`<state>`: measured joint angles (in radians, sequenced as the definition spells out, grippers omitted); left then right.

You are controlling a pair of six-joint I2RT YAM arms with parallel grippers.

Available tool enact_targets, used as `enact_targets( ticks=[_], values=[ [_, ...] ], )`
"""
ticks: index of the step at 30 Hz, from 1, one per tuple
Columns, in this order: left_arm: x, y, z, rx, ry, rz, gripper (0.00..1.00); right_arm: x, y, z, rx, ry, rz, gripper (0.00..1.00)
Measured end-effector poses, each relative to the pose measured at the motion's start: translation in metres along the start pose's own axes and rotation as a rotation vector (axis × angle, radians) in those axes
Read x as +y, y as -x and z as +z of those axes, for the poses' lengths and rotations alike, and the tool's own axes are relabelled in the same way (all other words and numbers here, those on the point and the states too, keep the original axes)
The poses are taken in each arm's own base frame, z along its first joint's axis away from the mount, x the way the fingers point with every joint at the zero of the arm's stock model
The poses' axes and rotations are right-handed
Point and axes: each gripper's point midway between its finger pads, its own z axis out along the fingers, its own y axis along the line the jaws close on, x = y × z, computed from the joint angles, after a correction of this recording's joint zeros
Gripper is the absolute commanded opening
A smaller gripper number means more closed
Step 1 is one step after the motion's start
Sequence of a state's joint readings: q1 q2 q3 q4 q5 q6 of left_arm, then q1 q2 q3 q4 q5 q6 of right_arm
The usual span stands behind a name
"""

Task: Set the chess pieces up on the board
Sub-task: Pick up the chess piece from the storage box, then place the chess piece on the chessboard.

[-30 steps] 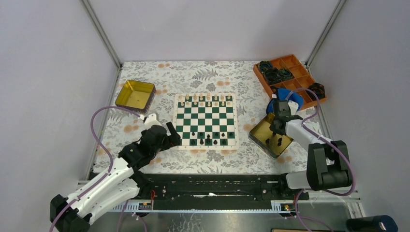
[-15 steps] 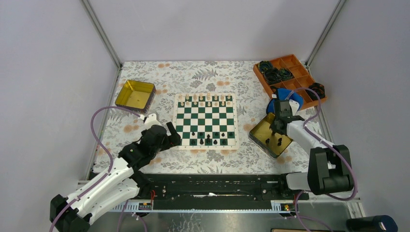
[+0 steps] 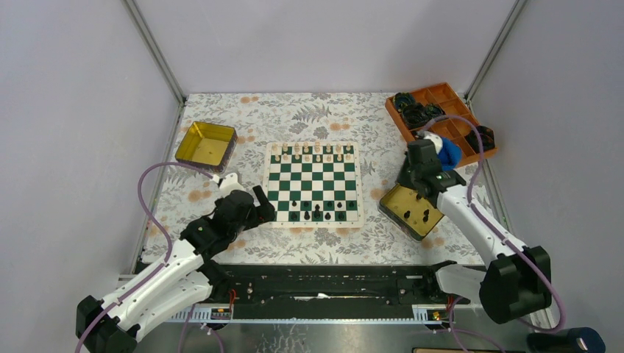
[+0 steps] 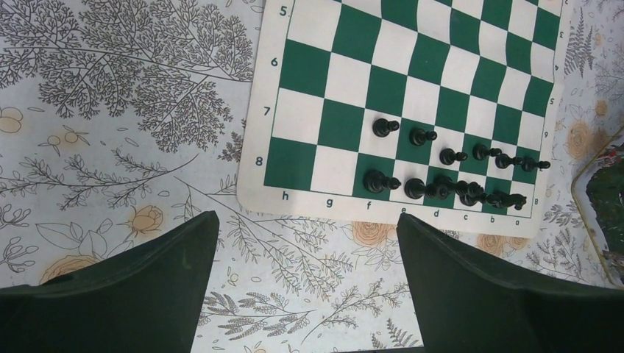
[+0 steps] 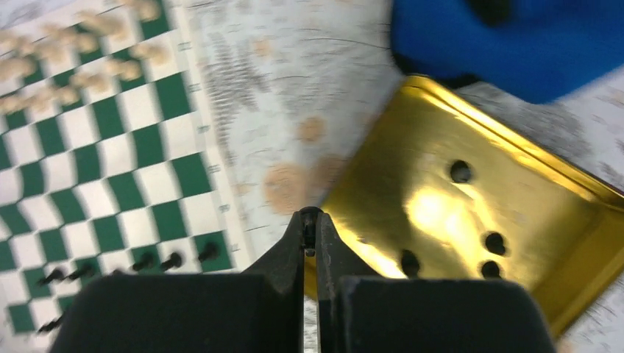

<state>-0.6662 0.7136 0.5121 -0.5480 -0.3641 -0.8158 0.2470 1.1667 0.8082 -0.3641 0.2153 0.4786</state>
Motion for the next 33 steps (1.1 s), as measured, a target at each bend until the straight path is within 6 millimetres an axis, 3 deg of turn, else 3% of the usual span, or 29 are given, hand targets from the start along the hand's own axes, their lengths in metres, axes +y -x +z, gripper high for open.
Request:
enact_targets(
  ticks=[4, 8, 15, 22, 27, 33],
  values=[
    [0.001, 0.0, -0.002, 0.005, 0.009, -0.014, 0.99, 0.062, 0.001, -0.011, 0.01, 0.124, -0.12, 0.0],
    [-0.001, 0.009, -0.008, -0.013, 0.01, -0.037, 0.99, 0.113, -0.009, -0.01, 0.036, 0.204, -0.225, 0.0],
    [-0.001, 0.018, -0.016, -0.033, 0.03, -0.072, 0.99, 0.189, -0.058, 0.009, 0.118, 0.289, -0.435, 0.0],
    [0.006, 0.016, -0.017, -0.033, 0.064, -0.087, 0.99, 0.242, -0.104, 0.027, 0.164, 0.337, -0.6, 0.0],
    [0.009, 0.016, -0.017, -0.033, 0.075, -0.09, 0.99, 0.27, -0.115, 0.031, 0.153, 0.37, -0.665, 0.0],
    [0.011, 0.014, -0.015, -0.029, 0.091, -0.088, 0.99, 0.284, -0.119, 0.044, 0.143, 0.378, -0.702, 0.0]
  ],
)
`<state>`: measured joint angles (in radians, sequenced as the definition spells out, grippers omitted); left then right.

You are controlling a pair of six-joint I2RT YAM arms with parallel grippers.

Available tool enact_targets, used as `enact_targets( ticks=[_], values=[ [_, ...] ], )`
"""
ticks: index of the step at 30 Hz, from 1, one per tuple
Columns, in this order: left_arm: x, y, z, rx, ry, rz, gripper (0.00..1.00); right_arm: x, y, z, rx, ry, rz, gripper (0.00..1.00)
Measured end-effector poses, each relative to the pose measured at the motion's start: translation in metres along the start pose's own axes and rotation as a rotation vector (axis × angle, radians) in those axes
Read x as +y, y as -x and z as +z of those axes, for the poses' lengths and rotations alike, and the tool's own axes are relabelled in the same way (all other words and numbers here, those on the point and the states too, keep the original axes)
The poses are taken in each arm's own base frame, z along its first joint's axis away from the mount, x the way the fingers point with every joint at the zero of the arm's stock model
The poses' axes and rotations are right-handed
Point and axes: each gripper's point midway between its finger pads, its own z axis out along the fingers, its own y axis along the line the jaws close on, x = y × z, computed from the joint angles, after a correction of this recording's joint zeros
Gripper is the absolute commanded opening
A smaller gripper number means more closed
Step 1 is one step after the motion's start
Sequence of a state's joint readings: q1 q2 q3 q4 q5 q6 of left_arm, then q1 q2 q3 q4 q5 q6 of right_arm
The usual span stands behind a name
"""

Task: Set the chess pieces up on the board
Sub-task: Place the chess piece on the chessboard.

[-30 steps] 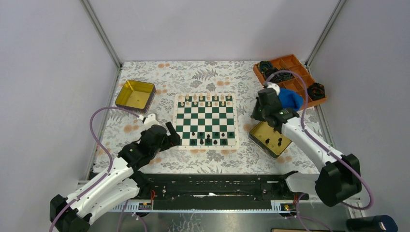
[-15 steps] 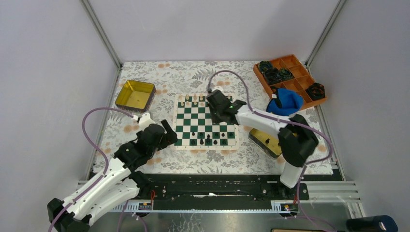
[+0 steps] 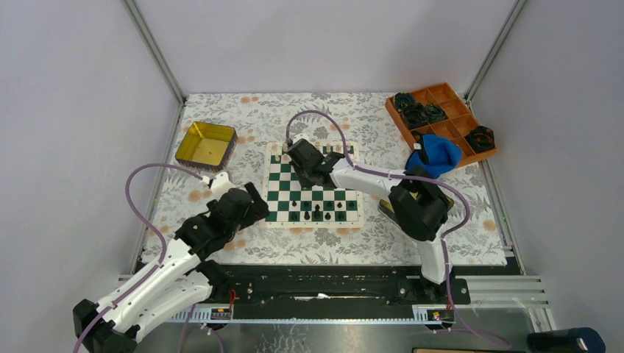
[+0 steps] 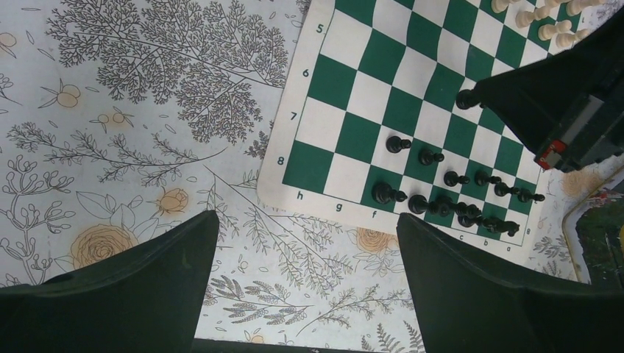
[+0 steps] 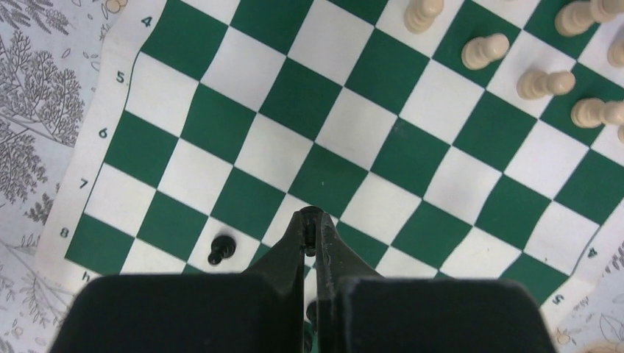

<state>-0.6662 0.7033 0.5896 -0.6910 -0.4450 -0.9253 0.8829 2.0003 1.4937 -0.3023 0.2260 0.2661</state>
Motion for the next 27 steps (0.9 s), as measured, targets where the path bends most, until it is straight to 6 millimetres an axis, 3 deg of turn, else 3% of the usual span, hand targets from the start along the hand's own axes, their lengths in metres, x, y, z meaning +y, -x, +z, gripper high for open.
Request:
enact_targets(
  ticks=[9, 18, 23, 27],
  values=[
    [0.002, -0.001, 0.003, 0.004, 0.019, 0.008, 0.99, 0.007, -0.007, 0.028, 0.037, -0.006, -0.041, 0.0],
    [0.004, -0.004, 0.006, 0.014, 0.035, 0.018, 0.99, 0.016, -0.01, 0.037, 0.047, 0.002, -0.072, 0.0],
    [0.004, -0.005, 0.007, 0.016, 0.038, 0.02, 0.99, 0.016, -0.01, 0.038, 0.046, 0.003, -0.081, 0.09],
    [0.004, -0.005, 0.007, 0.018, 0.039, 0.021, 0.99, 0.017, -0.01, 0.037, 0.045, 0.005, -0.091, 0.26]
  ],
)
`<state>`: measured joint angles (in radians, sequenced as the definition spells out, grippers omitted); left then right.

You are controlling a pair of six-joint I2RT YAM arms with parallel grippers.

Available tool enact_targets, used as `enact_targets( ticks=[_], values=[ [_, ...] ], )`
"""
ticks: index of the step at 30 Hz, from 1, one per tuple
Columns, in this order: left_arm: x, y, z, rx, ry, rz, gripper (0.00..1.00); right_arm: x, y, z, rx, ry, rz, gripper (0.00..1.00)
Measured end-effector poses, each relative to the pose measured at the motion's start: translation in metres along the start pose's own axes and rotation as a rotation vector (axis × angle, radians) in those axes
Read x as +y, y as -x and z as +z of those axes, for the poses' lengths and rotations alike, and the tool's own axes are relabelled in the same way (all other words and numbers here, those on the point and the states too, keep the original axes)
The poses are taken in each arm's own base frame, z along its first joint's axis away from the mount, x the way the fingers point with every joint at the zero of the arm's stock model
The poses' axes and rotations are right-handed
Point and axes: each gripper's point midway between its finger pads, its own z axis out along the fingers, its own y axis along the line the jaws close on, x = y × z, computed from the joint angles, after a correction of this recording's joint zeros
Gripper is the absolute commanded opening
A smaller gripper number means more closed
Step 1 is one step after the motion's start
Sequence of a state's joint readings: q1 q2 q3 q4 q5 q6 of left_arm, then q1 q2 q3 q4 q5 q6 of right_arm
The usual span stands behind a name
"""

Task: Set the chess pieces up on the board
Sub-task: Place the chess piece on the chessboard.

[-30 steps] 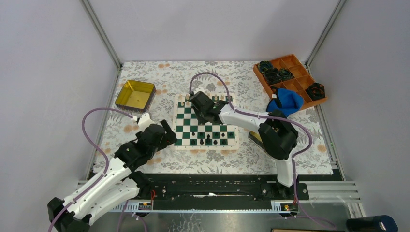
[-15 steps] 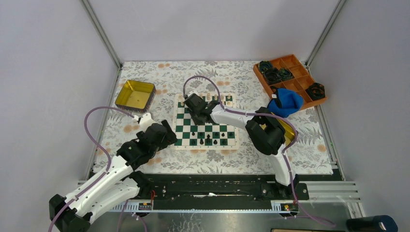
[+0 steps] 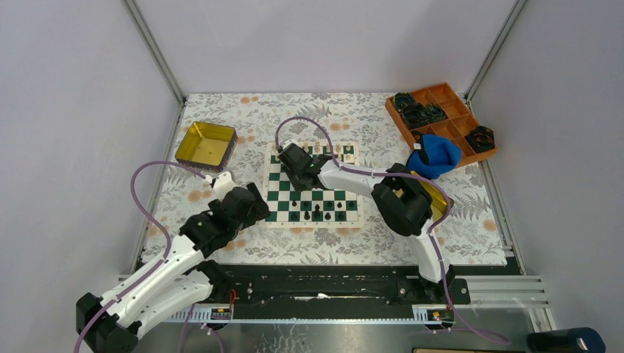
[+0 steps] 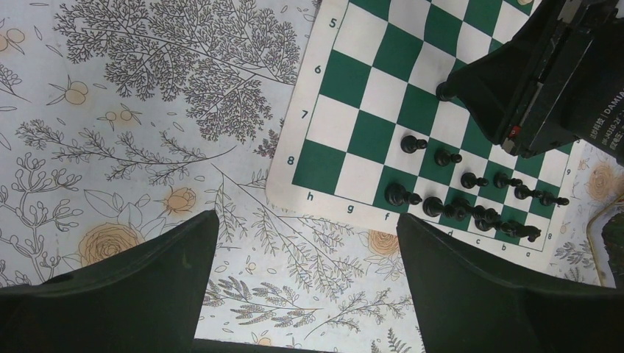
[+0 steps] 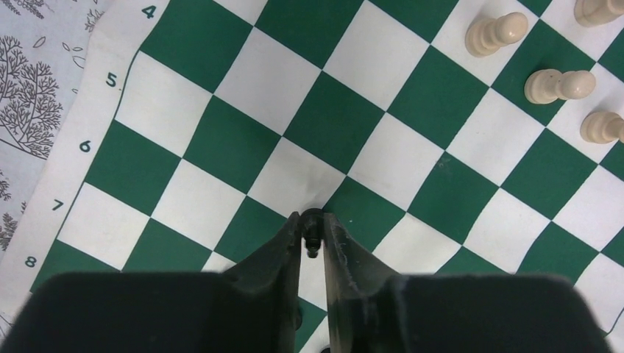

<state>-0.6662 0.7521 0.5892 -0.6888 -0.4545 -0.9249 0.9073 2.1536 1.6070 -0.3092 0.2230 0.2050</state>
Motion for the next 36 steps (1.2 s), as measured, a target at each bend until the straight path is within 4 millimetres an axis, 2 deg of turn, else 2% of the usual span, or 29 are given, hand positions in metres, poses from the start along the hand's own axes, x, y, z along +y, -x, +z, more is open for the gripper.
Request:
enact_targets(
  ticks=[3, 13, 18, 25, 28, 32, 36],
  values=[
    [0.0, -0.001, 0.001, 0.002, 0.003, 0.002, 0.99, 0.002, -0.001, 0.0, 0.001, 0.005, -0.006, 0.32],
    [0.0, -0.001, 0.001, 0.003, 0.004, 0.002, 0.99, 0.003, -0.009, -0.001, 0.008, 0.008, -0.024, 0.34],
    [0.0, -0.001, 0.001, 0.006, 0.008, 0.006, 0.99, 0.0, -0.007, -0.011, -0.004, 0.003, -0.029, 0.35],
    [-0.003, -0.001, 0.006, 0.025, 0.036, 0.026, 0.99, -0.009, 0.022, -0.049, -0.112, -0.009, -0.011, 0.39],
    [-0.007, 0.001, 0.008, 0.029, 0.043, 0.039, 0.99, -0.017, 0.033, -0.071, -0.172, -0.028, 0.003, 0.48],
    [-0.012, 0.003, 0.015, 0.037, 0.055, 0.069, 0.99, -0.033, 0.041, -0.1, -0.244, -0.072, 0.025, 0.67],
    [-0.023, 0.003, 0.027, 0.05, 0.065, 0.104, 0.99, -0.051, 0.041, -0.127, -0.299, -0.117, 0.054, 0.7]
  ],
)
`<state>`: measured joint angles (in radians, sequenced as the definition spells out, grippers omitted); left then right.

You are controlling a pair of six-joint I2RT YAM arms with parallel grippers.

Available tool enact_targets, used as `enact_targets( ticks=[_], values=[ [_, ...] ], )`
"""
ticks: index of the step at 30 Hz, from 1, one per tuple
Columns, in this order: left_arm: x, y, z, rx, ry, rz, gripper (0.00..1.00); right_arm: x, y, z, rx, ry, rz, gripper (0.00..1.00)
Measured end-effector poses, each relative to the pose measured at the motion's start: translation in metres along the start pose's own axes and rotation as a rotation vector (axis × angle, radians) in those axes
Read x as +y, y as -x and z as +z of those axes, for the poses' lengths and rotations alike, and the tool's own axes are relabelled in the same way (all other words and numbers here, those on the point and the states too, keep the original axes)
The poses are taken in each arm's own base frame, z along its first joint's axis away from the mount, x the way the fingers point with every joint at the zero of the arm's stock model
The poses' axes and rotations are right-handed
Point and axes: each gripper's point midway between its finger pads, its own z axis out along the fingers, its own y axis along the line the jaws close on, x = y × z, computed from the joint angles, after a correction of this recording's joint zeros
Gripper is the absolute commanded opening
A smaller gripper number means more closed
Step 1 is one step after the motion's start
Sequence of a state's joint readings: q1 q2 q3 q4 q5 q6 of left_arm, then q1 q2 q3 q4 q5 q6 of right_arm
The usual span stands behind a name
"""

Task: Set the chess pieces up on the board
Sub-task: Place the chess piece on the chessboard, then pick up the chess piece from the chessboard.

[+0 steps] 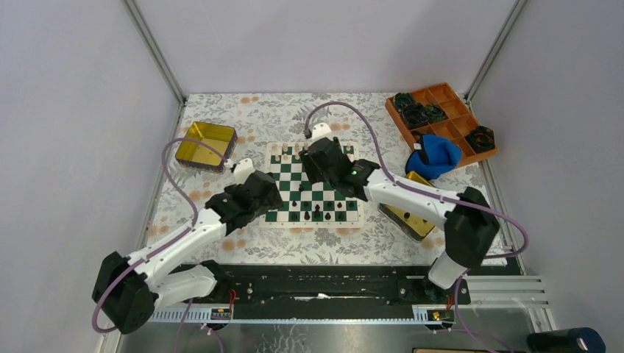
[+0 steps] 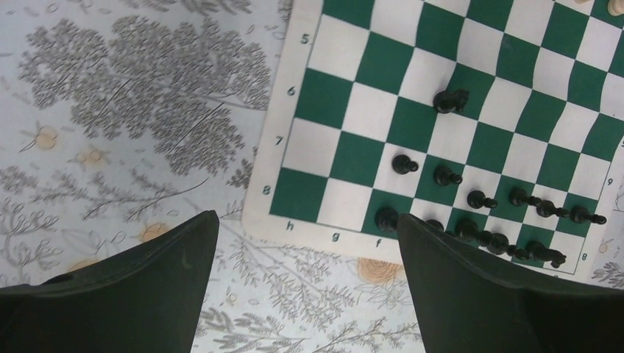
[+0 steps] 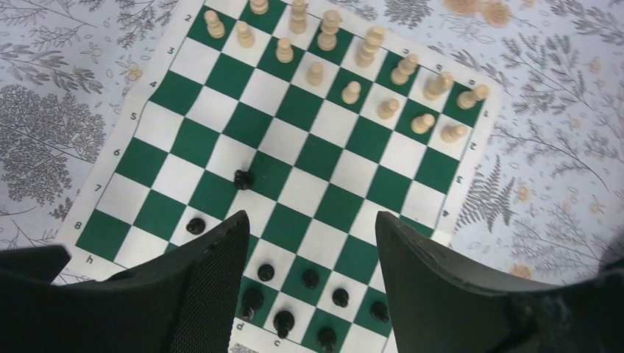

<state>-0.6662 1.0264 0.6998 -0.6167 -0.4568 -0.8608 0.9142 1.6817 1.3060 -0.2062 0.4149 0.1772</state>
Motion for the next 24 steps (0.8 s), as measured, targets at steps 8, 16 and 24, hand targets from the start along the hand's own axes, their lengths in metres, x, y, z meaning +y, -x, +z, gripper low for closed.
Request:
enact_targets(
  ticks=[8, 16, 24],
  values=[
    [-0.035, 0.003, 0.033, 0.044, -0.002, 0.077, 0.99, -0.046, -0.015, -0.023, -0.021, -0.088, 0.064, 0.68],
    [-0.061, 0.0, 0.058, 0.074, -0.028, 0.112, 0.91, -0.06, -0.036, -0.03, -0.008, -0.116, 0.089, 0.66],
    [-0.089, 0.007, 0.076, 0.087, -0.055, 0.144, 0.79, -0.06, -0.045, -0.028, -0.004, -0.117, 0.108, 0.65]
  ],
)
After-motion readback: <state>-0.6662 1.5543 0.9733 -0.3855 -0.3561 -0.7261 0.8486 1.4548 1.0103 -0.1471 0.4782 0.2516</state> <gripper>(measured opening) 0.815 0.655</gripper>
